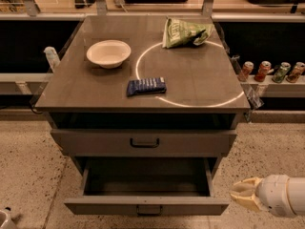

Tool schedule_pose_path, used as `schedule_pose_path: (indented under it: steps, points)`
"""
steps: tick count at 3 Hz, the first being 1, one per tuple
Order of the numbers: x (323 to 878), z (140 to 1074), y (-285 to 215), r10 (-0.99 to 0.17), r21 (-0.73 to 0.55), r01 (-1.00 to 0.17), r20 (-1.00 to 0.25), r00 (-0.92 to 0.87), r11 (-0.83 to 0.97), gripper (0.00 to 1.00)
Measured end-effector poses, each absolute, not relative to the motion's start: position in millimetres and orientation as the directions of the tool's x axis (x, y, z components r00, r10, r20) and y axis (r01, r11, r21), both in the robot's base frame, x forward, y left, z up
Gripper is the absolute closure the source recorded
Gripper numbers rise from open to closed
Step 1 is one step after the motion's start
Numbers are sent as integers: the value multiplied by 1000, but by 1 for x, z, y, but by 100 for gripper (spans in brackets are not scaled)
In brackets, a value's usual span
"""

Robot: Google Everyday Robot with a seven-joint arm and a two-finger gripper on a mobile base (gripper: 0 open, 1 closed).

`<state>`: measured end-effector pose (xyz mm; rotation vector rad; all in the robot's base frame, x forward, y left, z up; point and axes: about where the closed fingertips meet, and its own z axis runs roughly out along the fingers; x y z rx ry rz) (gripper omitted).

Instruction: Close middle drawer

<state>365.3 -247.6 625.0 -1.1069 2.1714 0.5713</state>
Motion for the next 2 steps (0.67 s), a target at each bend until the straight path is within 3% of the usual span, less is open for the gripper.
schedule_pose_path:
  steps: [1, 2]
  points:
    - [365, 566, -260, -472, 167, -784, -717, -513, 598, 100]
    - [368, 519, -264, -415, 247, -755, -711, -567, 607, 100]
